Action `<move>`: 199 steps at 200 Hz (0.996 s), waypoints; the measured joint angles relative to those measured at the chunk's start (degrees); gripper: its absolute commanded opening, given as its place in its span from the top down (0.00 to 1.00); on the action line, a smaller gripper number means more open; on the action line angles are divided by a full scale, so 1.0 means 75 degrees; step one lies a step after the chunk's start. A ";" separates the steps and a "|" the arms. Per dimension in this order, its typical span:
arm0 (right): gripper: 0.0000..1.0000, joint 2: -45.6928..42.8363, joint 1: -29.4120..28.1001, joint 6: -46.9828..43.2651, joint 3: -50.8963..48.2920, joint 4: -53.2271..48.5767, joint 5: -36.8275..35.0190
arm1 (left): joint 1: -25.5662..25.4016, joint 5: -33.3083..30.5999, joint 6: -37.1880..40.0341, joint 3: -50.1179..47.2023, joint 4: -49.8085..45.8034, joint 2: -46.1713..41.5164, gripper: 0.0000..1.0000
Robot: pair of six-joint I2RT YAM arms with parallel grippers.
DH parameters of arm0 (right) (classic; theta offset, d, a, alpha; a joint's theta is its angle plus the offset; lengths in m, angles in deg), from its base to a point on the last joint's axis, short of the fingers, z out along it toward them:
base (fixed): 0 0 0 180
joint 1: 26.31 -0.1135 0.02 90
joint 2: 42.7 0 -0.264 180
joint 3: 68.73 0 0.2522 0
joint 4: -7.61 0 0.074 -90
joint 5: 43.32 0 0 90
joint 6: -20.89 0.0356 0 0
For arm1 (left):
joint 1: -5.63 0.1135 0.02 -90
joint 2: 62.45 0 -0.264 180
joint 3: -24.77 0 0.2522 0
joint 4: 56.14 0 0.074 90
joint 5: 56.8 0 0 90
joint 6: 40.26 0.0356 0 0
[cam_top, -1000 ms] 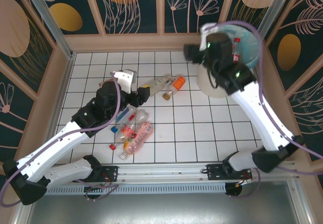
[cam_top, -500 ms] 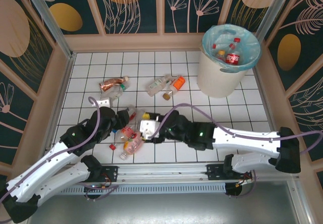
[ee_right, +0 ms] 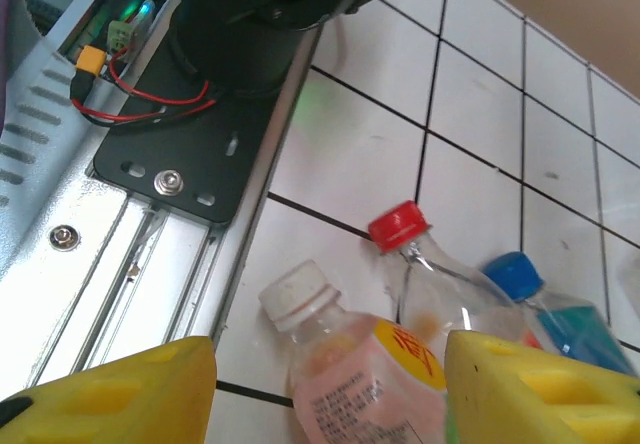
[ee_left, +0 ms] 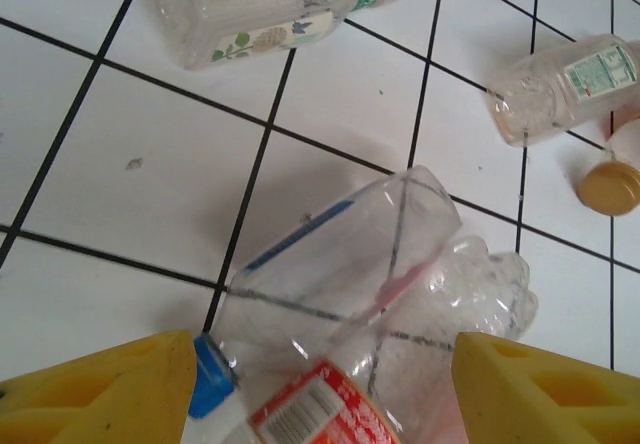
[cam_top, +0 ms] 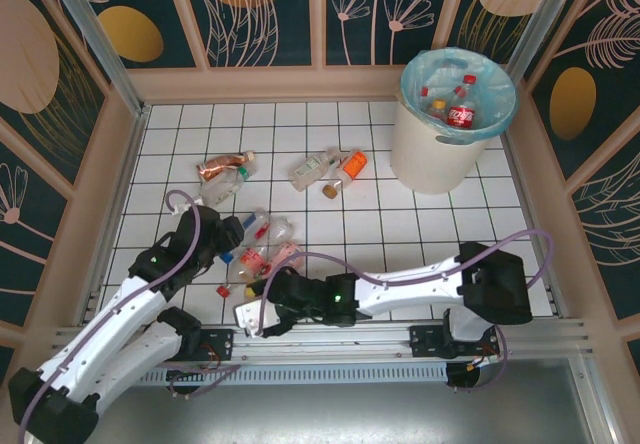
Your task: Put the plastic bottles in the bin
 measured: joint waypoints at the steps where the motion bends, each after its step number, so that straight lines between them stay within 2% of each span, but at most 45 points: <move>1: 0.38 0.0015 0.0000 0.0000 0.0015 -0.0009 0.0000 | 0.0017 0.0020 0.0009 0.0000 0.0020 0.0020 0.31; 26: 0.38 0.0676 -0.0044 -0.0082 0.0656 -0.0271 -0.0052 | 0.0498 0.0519 0.0379 -0.0012 0.0764 0.0705 0.30; 67: 0.38 0.1719 -0.0160 -0.0277 0.1629 -0.0950 -0.0449 | 0.0973 0.0740 0.1043 0.0143 0.1268 0.1405 0.29; 149: 0.37 0.2460 -0.0184 -0.1061 0.2285 -0.1868 -0.1081 | 0.1078 0.0734 0.1486 0.0402 0.1536 0.1087 0.28; 199: 0.43 0.2798 -0.0187 -0.1489 0.2483 -0.2168 -0.1343 | 0.1078 0.0697 0.1614 0.0402 0.1489 0.0778 0.28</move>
